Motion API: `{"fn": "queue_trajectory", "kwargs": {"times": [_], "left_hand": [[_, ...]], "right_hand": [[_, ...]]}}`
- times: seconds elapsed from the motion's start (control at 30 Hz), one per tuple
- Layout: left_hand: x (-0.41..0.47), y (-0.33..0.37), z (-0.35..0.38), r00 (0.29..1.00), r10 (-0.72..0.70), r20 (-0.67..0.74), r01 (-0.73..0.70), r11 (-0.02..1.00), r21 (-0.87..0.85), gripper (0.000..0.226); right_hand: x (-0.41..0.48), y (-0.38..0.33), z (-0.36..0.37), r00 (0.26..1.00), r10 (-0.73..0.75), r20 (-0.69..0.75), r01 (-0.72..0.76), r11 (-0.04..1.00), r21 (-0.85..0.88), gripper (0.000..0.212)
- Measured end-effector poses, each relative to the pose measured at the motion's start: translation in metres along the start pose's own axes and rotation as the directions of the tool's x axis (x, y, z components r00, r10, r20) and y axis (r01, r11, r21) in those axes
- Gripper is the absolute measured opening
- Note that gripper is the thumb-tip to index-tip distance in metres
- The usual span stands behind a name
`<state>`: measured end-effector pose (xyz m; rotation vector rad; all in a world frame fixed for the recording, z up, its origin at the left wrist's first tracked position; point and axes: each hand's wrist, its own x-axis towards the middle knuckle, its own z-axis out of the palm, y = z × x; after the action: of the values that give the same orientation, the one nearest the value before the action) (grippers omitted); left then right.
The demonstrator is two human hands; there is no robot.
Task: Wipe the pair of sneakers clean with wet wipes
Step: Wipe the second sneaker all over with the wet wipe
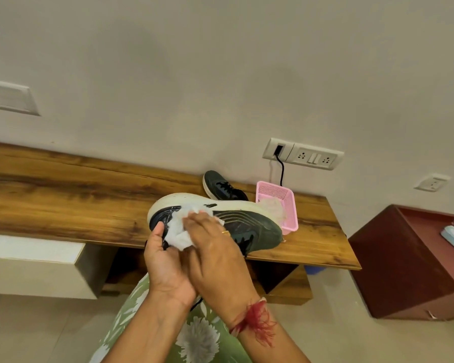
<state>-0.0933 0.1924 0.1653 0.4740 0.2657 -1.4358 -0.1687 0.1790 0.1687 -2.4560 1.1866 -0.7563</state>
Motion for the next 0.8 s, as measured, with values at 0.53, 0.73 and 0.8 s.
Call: {"fn": "queue_trajectory", "kwargs": {"times": [0.53,0.73,0.8], "left_hand": [[0.002,0.001,0.008,0.999,-0.029,0.036,0.029,1.0,0.0,0.057],[0.004,0.007,0.006,1.0,-0.017,0.002,0.017,0.997,-0.074,0.051],[0.005,0.006,0.008,0.999,-0.028,0.03,0.03,0.997,-0.067,0.054]], "right_hand": [[0.007,0.034,-0.006,0.967,0.228,-0.116,-0.208,0.964,0.164,0.059],[0.008,0.023,-0.007,0.997,0.043,0.062,-0.058,0.959,0.276,0.057],[0.014,0.034,-0.01,0.995,0.096,0.003,-0.093,0.964,0.247,0.05]]}}
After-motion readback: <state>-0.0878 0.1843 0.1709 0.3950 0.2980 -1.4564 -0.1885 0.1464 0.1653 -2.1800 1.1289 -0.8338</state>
